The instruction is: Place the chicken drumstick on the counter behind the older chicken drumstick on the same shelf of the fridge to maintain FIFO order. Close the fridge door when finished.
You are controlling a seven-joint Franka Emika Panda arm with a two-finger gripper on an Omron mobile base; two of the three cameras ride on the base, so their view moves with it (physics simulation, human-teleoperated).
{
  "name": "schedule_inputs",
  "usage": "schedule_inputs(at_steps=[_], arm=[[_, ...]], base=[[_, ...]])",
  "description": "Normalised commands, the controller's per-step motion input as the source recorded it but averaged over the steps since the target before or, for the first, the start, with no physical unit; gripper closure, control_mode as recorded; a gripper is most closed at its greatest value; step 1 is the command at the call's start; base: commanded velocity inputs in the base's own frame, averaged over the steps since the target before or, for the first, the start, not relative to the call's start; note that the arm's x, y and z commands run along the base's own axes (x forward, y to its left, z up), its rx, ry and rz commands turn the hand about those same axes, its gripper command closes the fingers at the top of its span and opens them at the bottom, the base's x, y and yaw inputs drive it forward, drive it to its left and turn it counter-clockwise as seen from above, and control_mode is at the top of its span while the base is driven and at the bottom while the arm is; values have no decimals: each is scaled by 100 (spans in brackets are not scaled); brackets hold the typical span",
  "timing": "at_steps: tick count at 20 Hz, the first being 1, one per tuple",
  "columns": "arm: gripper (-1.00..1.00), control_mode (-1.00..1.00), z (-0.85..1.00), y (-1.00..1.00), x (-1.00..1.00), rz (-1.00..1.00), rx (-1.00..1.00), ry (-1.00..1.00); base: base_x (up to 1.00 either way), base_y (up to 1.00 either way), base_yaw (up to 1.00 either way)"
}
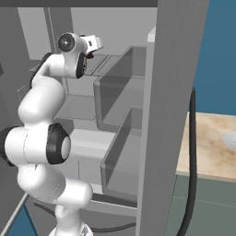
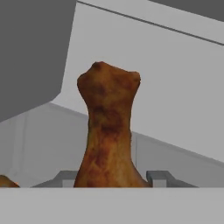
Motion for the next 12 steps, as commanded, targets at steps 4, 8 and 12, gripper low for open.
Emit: schedule_inputs(at_steps=[4, 8, 12], arm=[[100, -100, 0, 0, 51, 0, 0, 4], [100, -100, 0, 0, 45, 0, 0, 0], [100, -100, -13, 0, 42, 0, 0, 0]], base=[[0, 0, 0], [0, 0, 0], [0, 0, 0]])
